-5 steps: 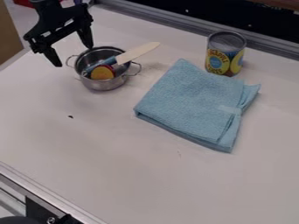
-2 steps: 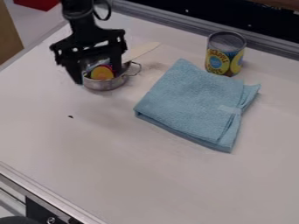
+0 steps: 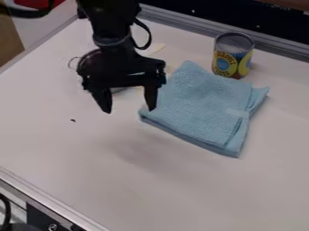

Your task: Moves the pan on the leftside of the table

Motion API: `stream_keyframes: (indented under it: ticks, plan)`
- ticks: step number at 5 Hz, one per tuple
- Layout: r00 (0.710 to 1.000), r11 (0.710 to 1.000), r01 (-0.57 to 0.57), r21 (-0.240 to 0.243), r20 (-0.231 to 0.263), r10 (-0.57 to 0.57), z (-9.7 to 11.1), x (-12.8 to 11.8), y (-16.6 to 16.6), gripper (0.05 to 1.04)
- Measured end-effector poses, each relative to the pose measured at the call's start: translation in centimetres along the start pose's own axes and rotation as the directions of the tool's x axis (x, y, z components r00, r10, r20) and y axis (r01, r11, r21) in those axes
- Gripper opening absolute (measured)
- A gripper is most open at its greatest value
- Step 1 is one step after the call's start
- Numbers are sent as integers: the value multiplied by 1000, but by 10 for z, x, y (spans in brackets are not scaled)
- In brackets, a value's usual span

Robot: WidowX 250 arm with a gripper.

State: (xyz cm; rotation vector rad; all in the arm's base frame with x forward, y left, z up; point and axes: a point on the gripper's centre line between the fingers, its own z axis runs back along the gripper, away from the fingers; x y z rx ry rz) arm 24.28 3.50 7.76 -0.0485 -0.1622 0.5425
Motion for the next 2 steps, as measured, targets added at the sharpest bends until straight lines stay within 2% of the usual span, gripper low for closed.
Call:
stream_keyframes:
  ticks: [2]
  plan:
    - [996, 996, 83, 19, -35, -82, -4, -53, -26, 999]
